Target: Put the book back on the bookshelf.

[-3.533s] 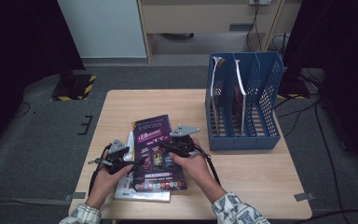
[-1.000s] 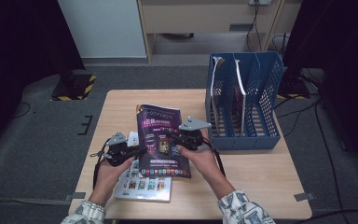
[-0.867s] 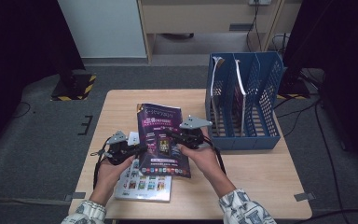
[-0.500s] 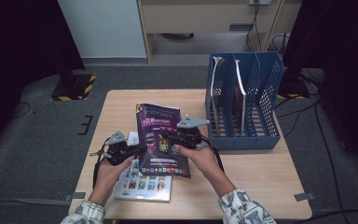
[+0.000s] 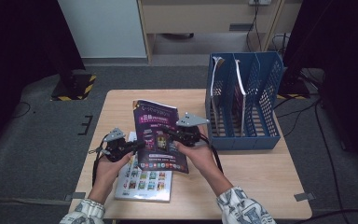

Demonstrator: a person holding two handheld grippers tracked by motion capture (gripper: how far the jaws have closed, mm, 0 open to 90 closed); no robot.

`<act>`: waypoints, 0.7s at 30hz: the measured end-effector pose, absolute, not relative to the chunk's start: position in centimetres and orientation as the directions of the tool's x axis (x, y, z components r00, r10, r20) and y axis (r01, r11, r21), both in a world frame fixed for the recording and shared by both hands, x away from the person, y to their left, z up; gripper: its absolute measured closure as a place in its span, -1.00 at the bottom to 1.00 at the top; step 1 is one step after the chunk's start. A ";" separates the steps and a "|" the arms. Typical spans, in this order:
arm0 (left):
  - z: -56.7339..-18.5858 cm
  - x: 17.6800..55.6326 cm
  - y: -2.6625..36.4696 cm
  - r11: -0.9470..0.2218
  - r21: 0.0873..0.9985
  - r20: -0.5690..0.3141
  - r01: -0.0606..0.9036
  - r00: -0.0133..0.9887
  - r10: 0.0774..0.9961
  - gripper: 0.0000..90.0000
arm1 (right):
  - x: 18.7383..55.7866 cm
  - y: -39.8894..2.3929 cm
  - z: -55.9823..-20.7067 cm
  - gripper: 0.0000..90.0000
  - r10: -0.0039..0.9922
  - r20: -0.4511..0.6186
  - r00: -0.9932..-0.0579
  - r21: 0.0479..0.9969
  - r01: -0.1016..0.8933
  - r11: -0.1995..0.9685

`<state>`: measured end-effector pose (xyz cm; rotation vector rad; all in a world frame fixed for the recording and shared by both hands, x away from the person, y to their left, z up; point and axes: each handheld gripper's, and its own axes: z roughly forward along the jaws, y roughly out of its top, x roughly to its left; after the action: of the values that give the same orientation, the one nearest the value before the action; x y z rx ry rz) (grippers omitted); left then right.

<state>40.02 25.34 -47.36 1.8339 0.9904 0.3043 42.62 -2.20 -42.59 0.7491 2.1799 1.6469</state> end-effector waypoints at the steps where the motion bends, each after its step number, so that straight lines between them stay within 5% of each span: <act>1: -47.3 40.0 25.3 -0.174 0.857 -0.205 0.485 0.631 0.749 0.75 | 42.6 -2.2 -42.5 0.80 0.571 0.060 -0.819 0.955 0.214 0.206; 7: -47.2 39.9 25.3 -0.175 0.860 -0.196 0.479 0.628 0.753 0.75 | 42.7 -2.1 -41.9 0.63 0.541 0.060 -0.839 0.950 0.214 0.226; 16: -47.0 39.9 25.4 -0.165 0.867 -0.195 0.470 0.625 0.756 0.75 | 42.8 -2.1 -41.9 0.79 0.546 0.053 -0.836 0.955 0.202 0.216; 21: -46.7 39.7 25.5 -0.161 0.872 -0.190 0.462 0.623 0.759 0.76 | 42.8 -2.1 -41.6 0.71 0.523 0.078 -0.849 0.958 0.209 0.195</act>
<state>39.75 25.51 -46.66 1.8058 0.9866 0.3566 42.83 -2.14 -41.64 0.6968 2.2073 1.7015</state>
